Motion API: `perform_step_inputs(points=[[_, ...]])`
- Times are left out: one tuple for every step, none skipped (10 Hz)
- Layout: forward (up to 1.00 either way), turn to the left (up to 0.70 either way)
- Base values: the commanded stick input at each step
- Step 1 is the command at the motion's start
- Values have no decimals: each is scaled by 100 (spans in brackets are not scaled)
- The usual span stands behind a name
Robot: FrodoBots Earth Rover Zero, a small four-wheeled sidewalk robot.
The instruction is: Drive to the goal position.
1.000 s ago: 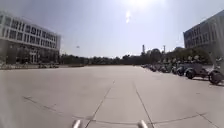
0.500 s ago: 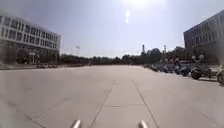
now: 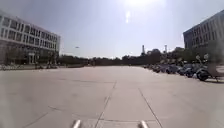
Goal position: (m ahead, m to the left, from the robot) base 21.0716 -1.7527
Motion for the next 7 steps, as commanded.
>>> perform_step_inputs(points=[[70, 0], [70, 0], [70, 0], [70, 0], [70, 0], [70, 0], [70, 0]])
